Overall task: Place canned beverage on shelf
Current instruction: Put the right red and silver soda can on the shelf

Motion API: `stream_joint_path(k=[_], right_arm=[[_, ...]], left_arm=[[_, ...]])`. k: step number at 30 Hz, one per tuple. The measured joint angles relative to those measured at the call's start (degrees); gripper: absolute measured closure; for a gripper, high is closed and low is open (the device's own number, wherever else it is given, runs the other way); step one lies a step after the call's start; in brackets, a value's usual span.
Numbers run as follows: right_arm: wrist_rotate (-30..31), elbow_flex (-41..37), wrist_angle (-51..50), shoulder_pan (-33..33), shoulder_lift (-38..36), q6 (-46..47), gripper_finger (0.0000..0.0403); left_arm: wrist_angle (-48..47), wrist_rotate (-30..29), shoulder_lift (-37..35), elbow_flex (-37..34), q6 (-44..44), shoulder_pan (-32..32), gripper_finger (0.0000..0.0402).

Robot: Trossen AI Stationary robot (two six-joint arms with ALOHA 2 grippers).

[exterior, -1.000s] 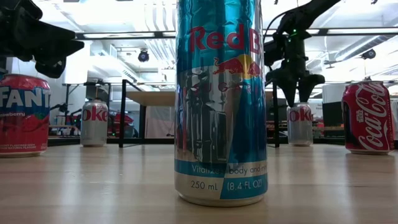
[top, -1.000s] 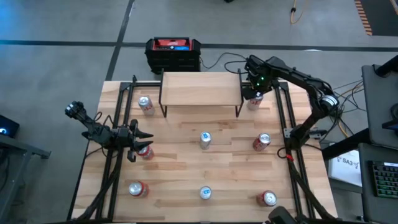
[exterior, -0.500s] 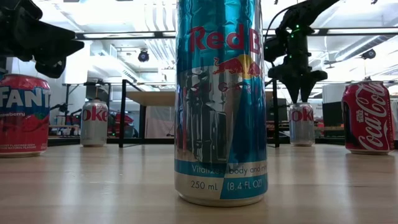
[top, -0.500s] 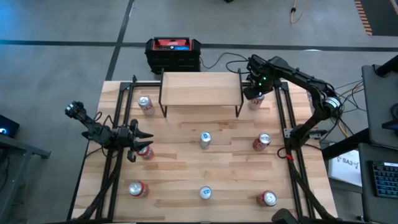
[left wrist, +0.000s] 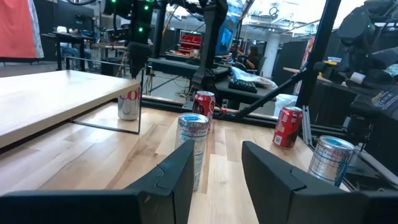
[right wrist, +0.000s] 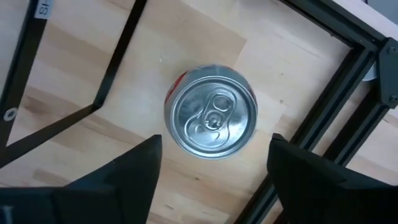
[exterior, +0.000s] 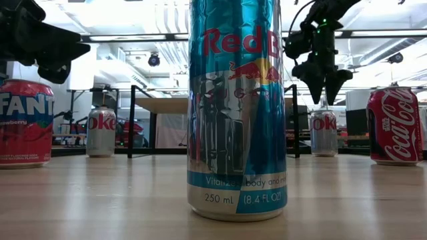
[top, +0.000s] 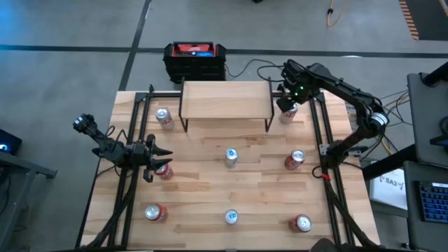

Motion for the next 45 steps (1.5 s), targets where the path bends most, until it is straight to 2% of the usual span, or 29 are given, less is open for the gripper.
stream_joint_path(k=[12,19,31,36,40,45], right_arm=[[-0.04,0.0,-0.01,-0.01,0.31,-2.91,0.0126],[0.01,-0.36,0.78,-0.54,1.88,-13.78,0.0126],[1.07,-0.6,3.52,-1.74,2.79,-25.22,0.0126],[0.9,-1.46,3.34,-2.14,2.84,-26.21,0.0126],[-3.09,-2.1,3.14,-2.9,2.89,-27.52,0.0126],[-3.32,-2.1,3.48,-2.99,2.89,-26.91,0.0123]], left_arm=[[0.0,0.02,0.0,-0.01,0.01,0.0,0.0283],[0.0,0.0,0.0,-0.01,-0.01,0.01,0.0283],[0.0,0.01,0.0,0.0,0.01,0.0,0.0283],[0.0,0.02,0.0,-0.01,-0.01,-0.01,0.0283],[0.0,0.0,0.0,0.0,0.01,0.01,0.0283],[0.0,0.0,0.0,-0.01,0.01,-0.01,0.0283]])
